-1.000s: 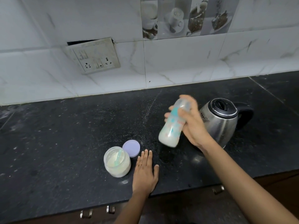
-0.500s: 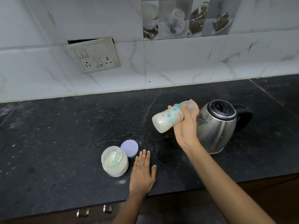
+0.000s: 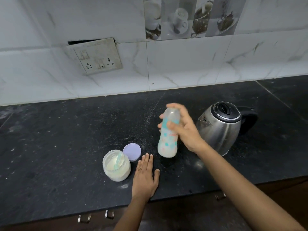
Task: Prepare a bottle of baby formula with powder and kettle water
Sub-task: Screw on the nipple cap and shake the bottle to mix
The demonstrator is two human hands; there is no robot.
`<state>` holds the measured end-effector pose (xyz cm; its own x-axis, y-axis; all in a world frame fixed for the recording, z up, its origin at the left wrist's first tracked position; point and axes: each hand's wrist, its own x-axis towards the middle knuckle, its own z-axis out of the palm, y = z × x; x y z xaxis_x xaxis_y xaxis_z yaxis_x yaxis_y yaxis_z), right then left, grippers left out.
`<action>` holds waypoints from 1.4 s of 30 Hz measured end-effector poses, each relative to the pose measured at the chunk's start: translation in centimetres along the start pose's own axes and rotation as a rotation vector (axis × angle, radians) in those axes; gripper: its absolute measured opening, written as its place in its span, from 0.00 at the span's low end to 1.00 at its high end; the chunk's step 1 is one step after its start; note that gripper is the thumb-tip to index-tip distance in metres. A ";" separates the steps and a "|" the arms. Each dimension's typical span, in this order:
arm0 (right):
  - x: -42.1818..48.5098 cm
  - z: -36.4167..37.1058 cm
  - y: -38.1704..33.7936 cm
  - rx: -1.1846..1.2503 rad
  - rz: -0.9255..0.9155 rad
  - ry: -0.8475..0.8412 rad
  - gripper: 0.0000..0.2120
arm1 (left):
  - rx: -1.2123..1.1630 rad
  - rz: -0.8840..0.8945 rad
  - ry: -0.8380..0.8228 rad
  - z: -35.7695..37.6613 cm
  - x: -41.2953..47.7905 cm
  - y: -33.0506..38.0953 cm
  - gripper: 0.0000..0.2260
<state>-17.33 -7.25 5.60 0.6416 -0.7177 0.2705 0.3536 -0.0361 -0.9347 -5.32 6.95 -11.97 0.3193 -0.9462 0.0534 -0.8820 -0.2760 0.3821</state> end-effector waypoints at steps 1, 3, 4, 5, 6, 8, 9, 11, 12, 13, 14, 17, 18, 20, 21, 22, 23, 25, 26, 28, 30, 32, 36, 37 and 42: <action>0.2 0.4 -0.2 0.163 -0.031 0.180 0.21 | 0.001 0.003 -0.002 0.0 0.0 0.0 0.31; 0.4 0.8 -0.1 0.377 -0.059 0.400 0.19 | 0.002 0.001 -0.001 0.1 0.1 0.0 0.31; 0.4 0.8 0.0 0.335 -0.036 0.370 0.19 | 0.003 0.000 -0.001 0.1 0.1 0.0 0.31; 0.2 0.5 0.0 0.187 0.016 0.237 0.20 | 0.003 0.000 -0.001 0.1 0.1 0.0 0.31; -0.3 0.4 -0.1 0.010 0.071 0.043 0.21 | 0.000 -0.002 -0.001 0.1 0.0 0.0 0.31; -1.0 0.1 -0.4 -0.112 0.088 -0.104 0.22 | -0.005 -0.005 0.000 0.1 0.0 0.0 0.32; -0.7 0.2 -0.5 -0.017 0.054 -0.003 0.21 | -0.007 -0.003 -0.001 0.1 0.0 0.0 0.32; -0.1 0.4 -0.8 0.356 0.018 0.350 0.18 | -0.016 -0.001 -0.002 0.1 0.1 0.0 0.32; -0.1 0.4 -0.7 0.439 0.005 0.431 0.17 | -0.018 -0.002 0.002 0.1 0.0 0.0 0.31; -0.1 0.2 -0.5 0.404 0.014 0.411 0.17 | -0.018 -0.003 0.006 0.1 0.0 0.0 0.31; -0.2 -0.1 -0.3 0.253 0.047 0.287 0.19 | -0.017 -0.004 0.007 0.1 -0.1 0.0 0.31; -1.3 -0.3 -0.1 -0.162 0.103 -0.077 0.25 | -0.008 -0.006 -0.004 0.1 -0.1 0.1 0.32; -1.0 -0.3 -0.2 -0.098 0.069 -0.019 0.25 | -0.007 -0.005 -0.002 0.0 -0.1 0.1 0.32; -0.3 0.2 -0.7 0.257 0.018 0.270 0.24 | -0.007 -0.001 -0.002 -0.1 0.0 0.1 0.32; -0.2 0.4 -0.6 0.347 -0.001 0.348 0.22 | -0.006 -0.001 0.000 0.0 0.0 0.1 0.32; -0.2 0.6 -0.5 0.322 -0.006 0.347 0.21 | -0.003 0.000 0.002 0.0 0.0 0.1 0.32; -0.4 0.6 -0.1 0.192 0.005 0.261 0.22 | 0.000 0.002 0.003 0.0 0.0 0.1 0.32; -1.4 0.9 0.6 -0.142 0.052 -0.062 0.23 | -0.004 -0.003 -0.002 -0.1 0.0 0.2 0.32; -1.7 1.0 0.8 -0.156 0.047 -0.120 0.23 | -0.008 -0.006 -0.003 -0.1 0.0 0.2 0.32; -1.1 1.5 0.7 0.109 -0.013 0.078 0.22 | -0.005 -0.001 -0.002 -0.3 0.1 0.2 0.31; -0.5 1.8 0.6 0.441 -0.083 0.364 0.22 | 0.004 -0.002 -0.004 -0.3 0.0 0.3 0.31; -0.2 1.1 1.1 0.364 -0.085 0.361 0.23 | 0.005 0.001 -0.006 -0.3 0.0 0.3 0.31; -0.9 0.5 1.1 -0.021 -0.026 -0.018 0.24 | -0.011 -0.005 -0.011 -0.3 0.0 0.2 0.31; -0.7 0.7 0.9 0.107 -0.043 0.108 0.23 | -0.012 -0.001 -0.009 -0.3 0.0 0.2 0.31; 0.1 1.0 1.4 0.221 0.133 0.256 0.19 | -0.003 0.002 -0.014 -0.3 0.0 0.2 0.31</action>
<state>-16.11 -6.70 4.59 0.5104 -0.8580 0.0569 0.4348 0.2004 -0.8779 -5.40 6.93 -11.66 0.3124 -0.9490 0.0414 -0.8815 -0.2734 0.3850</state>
